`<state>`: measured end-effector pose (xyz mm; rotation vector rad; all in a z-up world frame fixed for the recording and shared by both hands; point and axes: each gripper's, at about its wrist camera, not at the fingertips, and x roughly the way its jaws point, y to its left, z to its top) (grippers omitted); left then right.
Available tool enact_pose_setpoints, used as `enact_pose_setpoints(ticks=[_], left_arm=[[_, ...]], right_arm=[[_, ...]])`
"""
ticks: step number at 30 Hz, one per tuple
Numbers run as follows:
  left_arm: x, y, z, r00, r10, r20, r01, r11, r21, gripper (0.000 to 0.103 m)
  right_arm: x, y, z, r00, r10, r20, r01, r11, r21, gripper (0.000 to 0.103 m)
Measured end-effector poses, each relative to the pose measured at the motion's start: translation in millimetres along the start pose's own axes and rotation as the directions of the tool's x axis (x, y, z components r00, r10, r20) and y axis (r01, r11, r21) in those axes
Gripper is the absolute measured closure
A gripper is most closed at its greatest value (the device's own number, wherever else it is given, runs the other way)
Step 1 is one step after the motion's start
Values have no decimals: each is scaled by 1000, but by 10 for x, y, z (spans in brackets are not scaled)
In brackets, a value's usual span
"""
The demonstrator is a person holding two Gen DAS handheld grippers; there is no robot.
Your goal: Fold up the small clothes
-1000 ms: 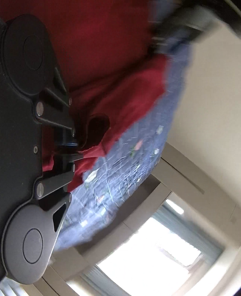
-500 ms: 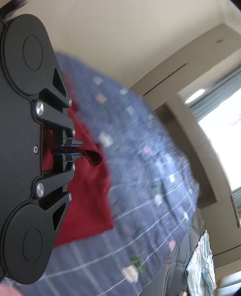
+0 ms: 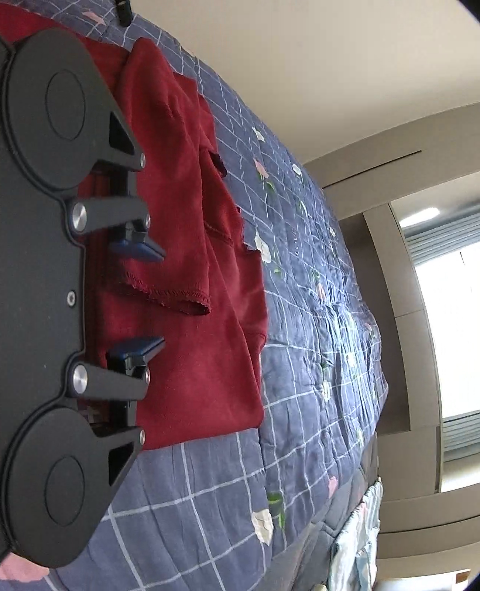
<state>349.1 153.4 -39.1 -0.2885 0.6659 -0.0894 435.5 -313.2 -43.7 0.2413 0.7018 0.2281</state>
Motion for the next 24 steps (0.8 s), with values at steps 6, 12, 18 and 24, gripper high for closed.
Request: enact_pose_setpoints(ticks=[6, 12, 18, 24], left_arm=[[763, 241, 407, 996, -6, -84, -13, 976, -216, 15], [1165, 145, 564, 986, -93, -140, 65, 979, -195, 93], [919, -157, 542, 999, 4, 50, -3, 1000, -23, 98], [1092, -279, 405, 991, 124, 51, -128, 987, 95, 98]], right_arm=[[116, 74, 9, 1000, 25, 11, -26, 1000, 4, 58], [171, 138, -1, 1000, 17, 18, -16, 999, -48, 87], [94, 242, -15, 995, -7, 99, 20, 992, -127, 91], [240, 289, -60, 997, -55, 57, 63, 987, -150, 91]])
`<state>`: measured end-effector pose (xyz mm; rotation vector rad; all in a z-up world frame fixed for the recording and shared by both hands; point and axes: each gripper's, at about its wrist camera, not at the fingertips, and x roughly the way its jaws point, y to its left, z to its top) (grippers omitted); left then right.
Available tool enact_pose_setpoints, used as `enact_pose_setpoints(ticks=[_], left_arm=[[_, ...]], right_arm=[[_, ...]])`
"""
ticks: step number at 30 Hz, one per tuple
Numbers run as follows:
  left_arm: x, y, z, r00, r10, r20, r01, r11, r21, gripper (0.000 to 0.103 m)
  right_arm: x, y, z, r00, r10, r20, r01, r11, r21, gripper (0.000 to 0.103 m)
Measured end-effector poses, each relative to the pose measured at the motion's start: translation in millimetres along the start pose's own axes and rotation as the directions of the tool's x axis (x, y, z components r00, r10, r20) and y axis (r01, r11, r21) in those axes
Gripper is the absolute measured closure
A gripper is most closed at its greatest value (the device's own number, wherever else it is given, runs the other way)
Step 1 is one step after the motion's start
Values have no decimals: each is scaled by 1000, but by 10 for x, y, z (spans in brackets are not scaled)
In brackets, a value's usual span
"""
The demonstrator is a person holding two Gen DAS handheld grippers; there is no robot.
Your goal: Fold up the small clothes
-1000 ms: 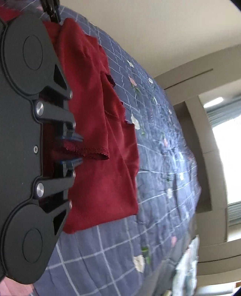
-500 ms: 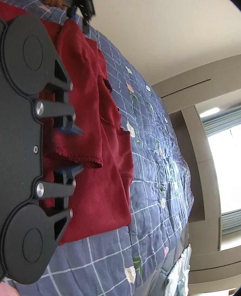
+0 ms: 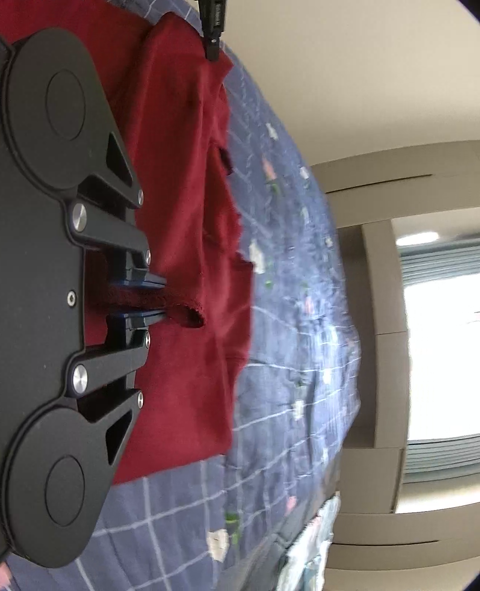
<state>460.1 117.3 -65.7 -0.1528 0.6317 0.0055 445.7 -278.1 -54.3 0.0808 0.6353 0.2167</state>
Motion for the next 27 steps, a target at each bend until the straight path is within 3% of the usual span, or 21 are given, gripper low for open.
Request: enact_pose_setpoints(ticks=[2, 4, 6, 8, 11, 12, 13, 14, 15, 18, 23, 27], left_arm=[[6, 26, -39, 1000, -6, -17, 6, 1000, -23, 93], [-70, 80, -50, 1000, -8, -15, 7, 997, -79, 78], [-225, 127, -58, 1000, -28, -7, 27, 991, -130, 30], [-363, 172, -94, 998, -51, 32, 56, 986, -157, 25], [-541, 164, -203, 996, -94, 6, 94, 987, -131, 25], [-565, 152, -252, 994, -107, -14, 104, 987, -123, 30], [-568, 141, -299, 992, -124, -38, 119, 986, -113, 38], [-551, 126, -336, 990, -123, -65, 116, 988, -100, 60], [-536, 106, -355, 992, -97, -84, 90, 992, -86, 72], [-566, 91, -388, 996, -60, -65, 53, 994, -98, 86], [-608, 55, -443, 999, 6, -50, -11, 994, -109, 90], [-555, 159, -467, 999, 2, -48, -12, 978, -207, 90]], right_arm=[[3, 0, -17, 1000, -1, 1, 1, 1000, -8, 88], [-32, 15, -11, 1000, -14, 8, 14, 999, -30, 82], [-88, 38, -13, 999, -29, 22, 31, 997, -65, 75], [-155, 66, -23, 998, -37, 41, 41, 994, -104, 60], [-204, 103, -46, 997, -46, 57, 53, 988, -142, 52], [-202, 115, -57, 998, -44, 54, 51, 987, -150, 52], [-192, 128, -75, 998, -44, 46, 51, 986, -156, 52], [-178, 142, -96, 998, -50, 38, 55, 985, -161, 52], [-165, 151, -118, 998, -60, 33, 65, 984, -165, 52], [-147, 165, -159, 997, -78, 24, 81, 983, -167, 52], [-139, 228, -186, 995, -96, 28, 100, 974, -204, 52], [-107, 240, -202, 994, -107, 21, 109, 970, -215, 50]])
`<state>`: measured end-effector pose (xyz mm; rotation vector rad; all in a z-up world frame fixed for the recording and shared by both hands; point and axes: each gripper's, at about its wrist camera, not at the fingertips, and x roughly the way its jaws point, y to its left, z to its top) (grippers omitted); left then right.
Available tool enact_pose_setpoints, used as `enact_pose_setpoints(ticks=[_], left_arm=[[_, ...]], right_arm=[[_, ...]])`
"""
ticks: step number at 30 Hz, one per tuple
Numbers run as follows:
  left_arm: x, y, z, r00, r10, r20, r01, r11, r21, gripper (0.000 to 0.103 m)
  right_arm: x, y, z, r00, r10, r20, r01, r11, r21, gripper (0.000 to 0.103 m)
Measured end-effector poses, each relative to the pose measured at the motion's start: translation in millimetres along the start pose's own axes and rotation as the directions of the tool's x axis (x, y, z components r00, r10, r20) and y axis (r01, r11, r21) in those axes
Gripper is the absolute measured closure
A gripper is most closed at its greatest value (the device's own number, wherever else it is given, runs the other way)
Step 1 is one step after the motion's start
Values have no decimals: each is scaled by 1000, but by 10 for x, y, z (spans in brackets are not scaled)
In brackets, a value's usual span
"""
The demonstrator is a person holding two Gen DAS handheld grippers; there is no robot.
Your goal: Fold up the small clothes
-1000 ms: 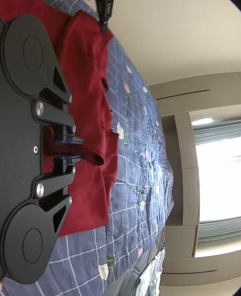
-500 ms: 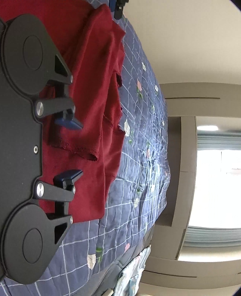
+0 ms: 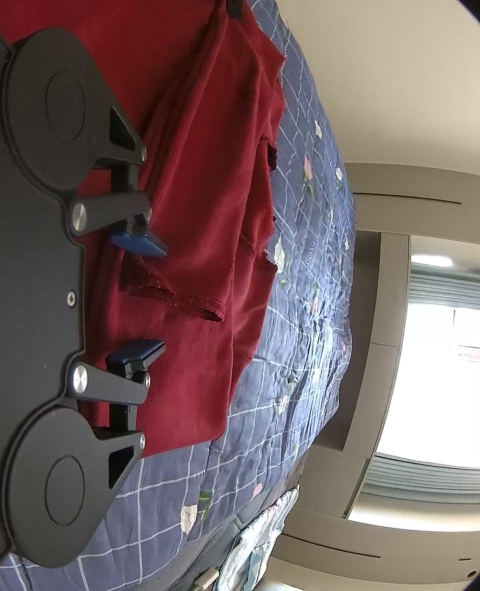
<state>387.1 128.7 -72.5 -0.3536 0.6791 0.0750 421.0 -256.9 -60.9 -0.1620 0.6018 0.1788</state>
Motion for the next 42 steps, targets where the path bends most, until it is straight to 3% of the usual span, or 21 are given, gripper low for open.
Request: enact_pose_setpoints(ticks=[3, 6, 12, 14, 15, 18, 23, 28, 35, 42], left_arm=[[-45, -10, 7, 1000, 11, 16, -10, 1000, -22, 90], [-125, -74, -6, 998, 30, 50, -32, 998, 47, 90], [26, -8, -18, 1000, 27, 5, -28, 999, 18, 84], [9, 32, 3, 1000, 20, -10, -20, 1000, -19, 72], [-34, 60, 16, 1000, 12, -13, -12, 999, -40, 56], [-226, 96, 7, 999, 38, 17, -37, 998, -46, 16], [-664, 102, -104, 998, 63, 25, -62, 998, -12, 3], [-1200, 100, -443, 999, 38, -1, -38, 999, 25, 1], [-1808, -12, -1066, 999, 12, -51, -4, 986, 164, 0], [-2223, -147, -1602, 998, 10, -54, 10, 933, 360, 0]], right_arm=[[-6, 9, 2, 1000, -8, 1, 8, 1000, -7, 46], [-42, -1, 8, 1000, -14, 14, 14, 1000, -2, 43], [-10, 10, -21, 1000, -23, -4, 23, 1000, 0, 37], [-33, -15, -11, 1000, -19, -2, 19, 1000, 9, 35], [-64, -31, -10, 1000, -15, 0, 15, 1000, 14, 33], [-258, -91, -37, 1000, 6, 13, -6, 1000, 24, 14], [-784, -129, -177, 999, 11, 44, -11, 1000, -2, 2], [-1400, -161, -436, 999, 38, 37, -38, 999, 8, 1], [-2111, -36, -851, 998, 54, -12, -54, 998, -16, 1], [-2629, 346, -1310, 995, 77, -60, -86, 982, -170, 1]])
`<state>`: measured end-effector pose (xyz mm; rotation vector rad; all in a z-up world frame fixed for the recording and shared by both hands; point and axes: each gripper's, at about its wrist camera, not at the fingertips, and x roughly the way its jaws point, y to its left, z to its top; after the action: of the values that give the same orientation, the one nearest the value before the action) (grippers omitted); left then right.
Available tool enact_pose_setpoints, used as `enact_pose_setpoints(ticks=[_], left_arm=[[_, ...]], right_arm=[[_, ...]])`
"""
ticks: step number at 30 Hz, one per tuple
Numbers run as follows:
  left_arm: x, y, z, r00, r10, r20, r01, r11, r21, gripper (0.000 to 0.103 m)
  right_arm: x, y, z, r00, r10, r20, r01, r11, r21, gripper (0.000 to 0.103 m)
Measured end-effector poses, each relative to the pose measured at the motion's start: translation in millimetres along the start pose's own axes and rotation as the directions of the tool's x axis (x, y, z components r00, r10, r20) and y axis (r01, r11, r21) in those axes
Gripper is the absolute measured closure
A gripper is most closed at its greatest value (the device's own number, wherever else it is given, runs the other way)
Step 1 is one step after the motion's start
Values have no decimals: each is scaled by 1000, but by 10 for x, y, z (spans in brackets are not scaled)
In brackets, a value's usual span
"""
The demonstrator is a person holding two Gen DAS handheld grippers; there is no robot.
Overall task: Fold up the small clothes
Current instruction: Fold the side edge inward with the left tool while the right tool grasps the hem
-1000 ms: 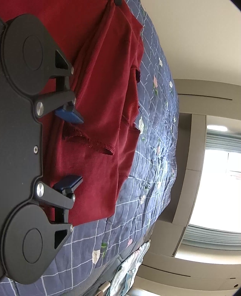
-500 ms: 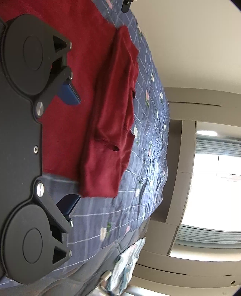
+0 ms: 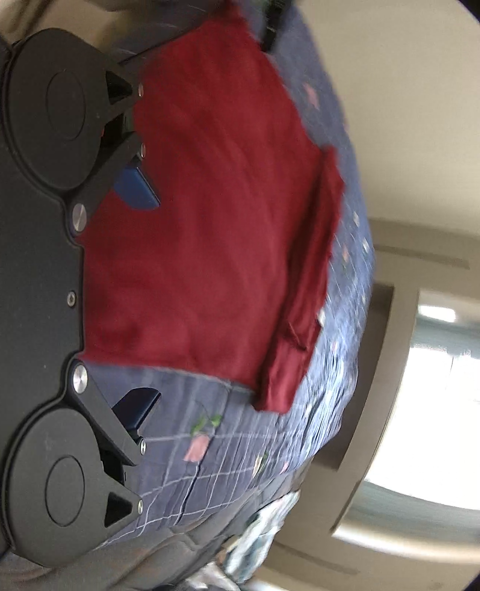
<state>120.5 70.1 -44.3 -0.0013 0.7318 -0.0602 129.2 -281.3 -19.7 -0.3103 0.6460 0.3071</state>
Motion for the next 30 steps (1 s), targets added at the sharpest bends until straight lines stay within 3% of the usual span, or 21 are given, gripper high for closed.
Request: enact_pose_setpoints(ticks=[4, 10, 19, 25, 27, 29, 30], left_arm=[[-199, -184, -192, 1000, 2, 20, -4, 993, 121, 0], [-398, -464, -321, 998, 2, 58, -16, 969, 248, 0], [-360, -706, -287, 998, -20, 64, -2, 945, 326, 0], [-380, -905, -369, 993, -106, 45, 76, 899, 431, 0], [-377, -991, -414, 990, -138, 31, 109, 882, 459, 0], [-358, -1068, -439, 983, -181, 10, 155, 868, 471, 0], [-350, -1114, -455, 980, -200, 1, 175, 860, 480, 0]], right_arm=[[-256, 248, -193, 1000, 14, 4, -14, 995, -95, 1], [-358, 425, -347, 1000, 12, -9, -13, 990, -139, 1], [-207, 523, -325, 998, -33, 47, 42, 978, -203, 13], [-193, 721, -346, 994, 2, 111, 33, 949, -313, 29], [-197, 751, -337, 992, 17, 126, 26, 942, -336, 40], [-205, 757, -313, 991, 37, 130, 11, 937, -349, 67], [-201, 770, -293, 990, 46, 130, 3, 935, -355, 71]])
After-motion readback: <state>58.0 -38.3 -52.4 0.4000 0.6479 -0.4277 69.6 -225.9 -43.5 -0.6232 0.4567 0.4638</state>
